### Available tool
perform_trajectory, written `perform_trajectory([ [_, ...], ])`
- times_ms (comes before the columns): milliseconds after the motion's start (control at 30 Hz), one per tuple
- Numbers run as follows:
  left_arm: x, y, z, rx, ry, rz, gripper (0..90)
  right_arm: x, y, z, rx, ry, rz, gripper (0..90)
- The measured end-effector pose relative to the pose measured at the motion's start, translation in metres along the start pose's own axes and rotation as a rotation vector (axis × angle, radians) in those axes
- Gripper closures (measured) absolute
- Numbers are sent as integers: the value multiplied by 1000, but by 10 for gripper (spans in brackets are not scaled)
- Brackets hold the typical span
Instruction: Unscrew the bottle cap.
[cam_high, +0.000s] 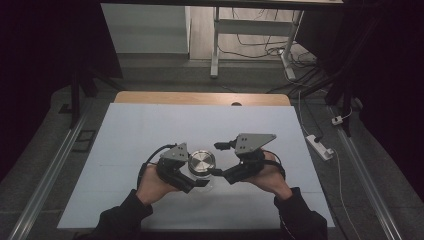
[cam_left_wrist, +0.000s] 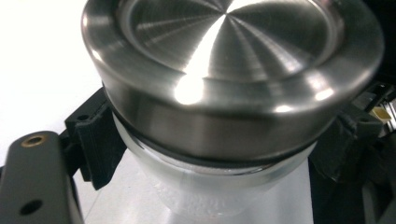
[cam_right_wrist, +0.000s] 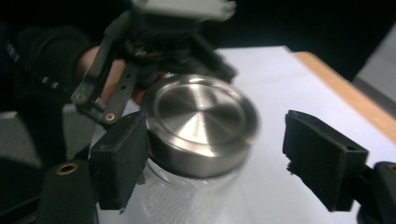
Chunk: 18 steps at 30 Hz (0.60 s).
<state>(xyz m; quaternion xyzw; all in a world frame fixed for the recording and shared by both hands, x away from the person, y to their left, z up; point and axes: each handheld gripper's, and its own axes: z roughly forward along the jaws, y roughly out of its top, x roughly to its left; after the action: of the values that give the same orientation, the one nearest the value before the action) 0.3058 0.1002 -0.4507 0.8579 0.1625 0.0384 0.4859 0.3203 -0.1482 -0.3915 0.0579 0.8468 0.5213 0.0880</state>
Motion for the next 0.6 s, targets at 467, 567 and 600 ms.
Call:
perform_trajectory([
  [467, -5, 2, 7, 60, 110, 0, 162, 24, 6, 32, 53, -130, 115, 152],
  [567, -7, 4, 8, 48, 100, -2, 162, 25, 4, 36, 67, -153, 112, 182],
  [600, -7, 3, 8, 50, 100, 1, 161, 24, 3, 35, 58, -148, 116, 191],
])
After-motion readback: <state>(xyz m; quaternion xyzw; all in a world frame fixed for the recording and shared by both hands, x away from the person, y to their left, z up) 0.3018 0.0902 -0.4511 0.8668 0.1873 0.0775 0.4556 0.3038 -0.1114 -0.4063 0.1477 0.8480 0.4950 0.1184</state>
